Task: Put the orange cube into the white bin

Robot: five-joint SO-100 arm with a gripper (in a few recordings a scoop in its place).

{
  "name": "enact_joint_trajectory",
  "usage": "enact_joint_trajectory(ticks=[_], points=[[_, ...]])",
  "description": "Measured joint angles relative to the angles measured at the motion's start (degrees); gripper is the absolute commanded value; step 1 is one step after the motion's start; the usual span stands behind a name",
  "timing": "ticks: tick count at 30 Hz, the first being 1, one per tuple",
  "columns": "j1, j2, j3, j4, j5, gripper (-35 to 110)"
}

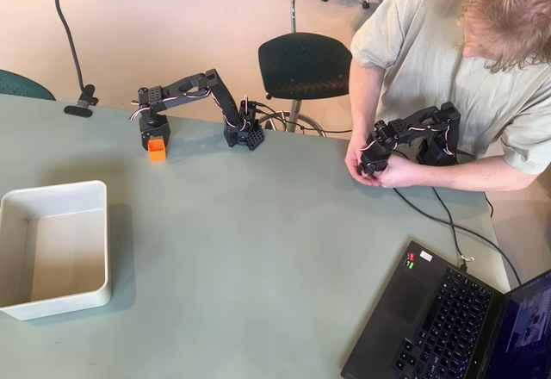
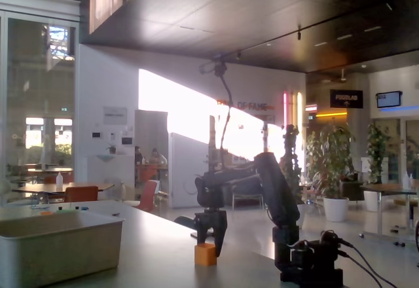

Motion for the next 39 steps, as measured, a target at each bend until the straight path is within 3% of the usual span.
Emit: enact_joint_trajectory(ticks=[12, 39], points=[[-0.62, 0.0, -3.96, 0.09, 0.0, 15], [-13.36, -0.53, -38.94, -0.44, 0.26, 15]])
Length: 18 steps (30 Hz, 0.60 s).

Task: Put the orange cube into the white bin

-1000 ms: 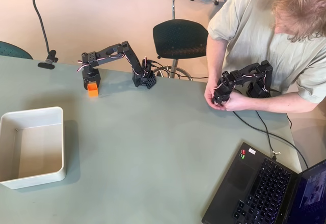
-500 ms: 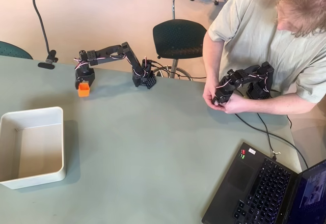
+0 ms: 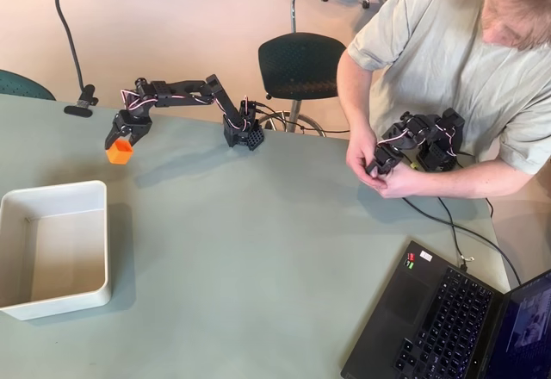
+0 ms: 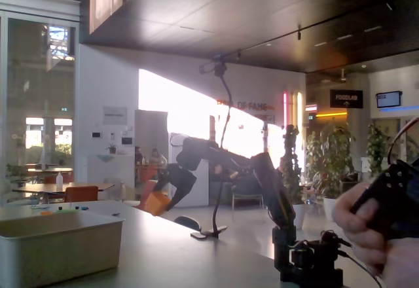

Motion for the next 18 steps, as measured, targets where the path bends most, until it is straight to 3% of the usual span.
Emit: enact_joint_trajectory(ticks=[18], points=[[-8.44, -7.91, -7.21, -26.28, -0.09, 15]])
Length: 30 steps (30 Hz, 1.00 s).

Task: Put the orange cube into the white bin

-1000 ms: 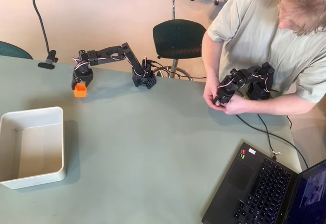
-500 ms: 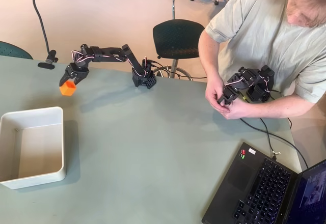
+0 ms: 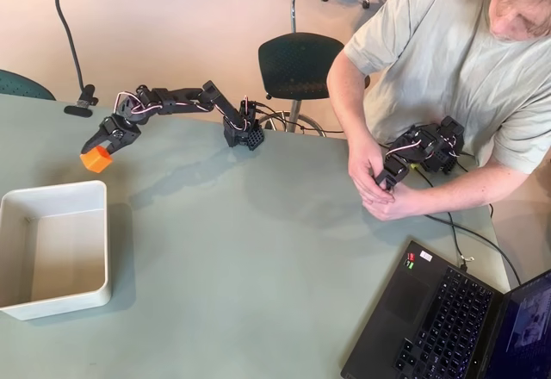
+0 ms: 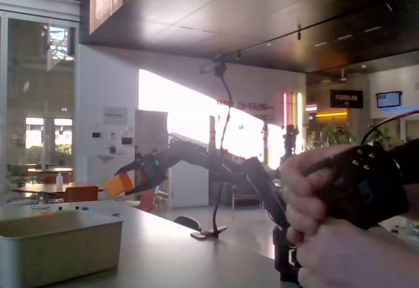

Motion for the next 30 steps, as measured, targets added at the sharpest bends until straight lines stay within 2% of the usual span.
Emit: enact_joint_trajectory(ticks=[15, 21, 30], points=[[-2.37, -16.7, 0.0, -32.96, 0.0, 15], [-3.6, -18.9, 0.0, -35.95, 0.0, 18], [-4.22, -18.9, 0.0, -35.95, 0.0, 45]])
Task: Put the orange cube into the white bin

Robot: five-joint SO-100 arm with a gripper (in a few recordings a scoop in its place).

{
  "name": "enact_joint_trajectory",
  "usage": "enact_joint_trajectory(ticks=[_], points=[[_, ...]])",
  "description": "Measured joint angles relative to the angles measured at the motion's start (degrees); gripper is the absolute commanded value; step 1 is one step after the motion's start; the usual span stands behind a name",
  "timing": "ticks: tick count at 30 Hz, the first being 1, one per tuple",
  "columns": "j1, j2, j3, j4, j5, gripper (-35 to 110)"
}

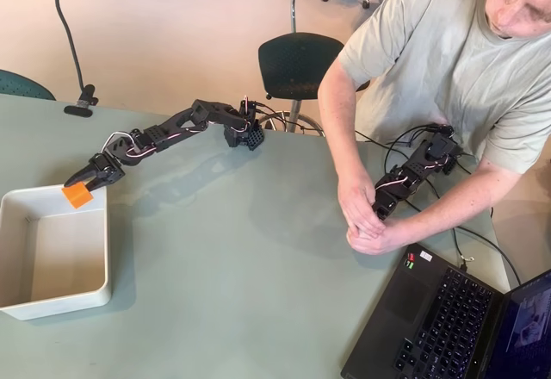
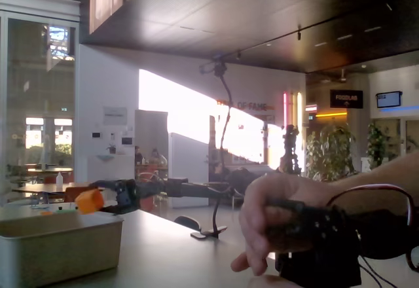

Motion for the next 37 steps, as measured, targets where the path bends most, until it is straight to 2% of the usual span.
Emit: enact_joint_trajectory(ticks=[10, 13, 16, 25, 30, 37], points=[[0.35, 0.0, 0.0, 0.0, 0.0, 48], [0.7, 0.09, 0.0, 3.08, 0.0, 48], [0.62, 3.87, 0.0, 12.39, 0.0, 48], [0.44, 36.91, -0.09, 48.52, 0.0, 47], [-2.11, 49.31, -0.09, 68.2, 0.0, 47], [-8.26, 60.82, 1.41, 84.2, 0.0, 47]])
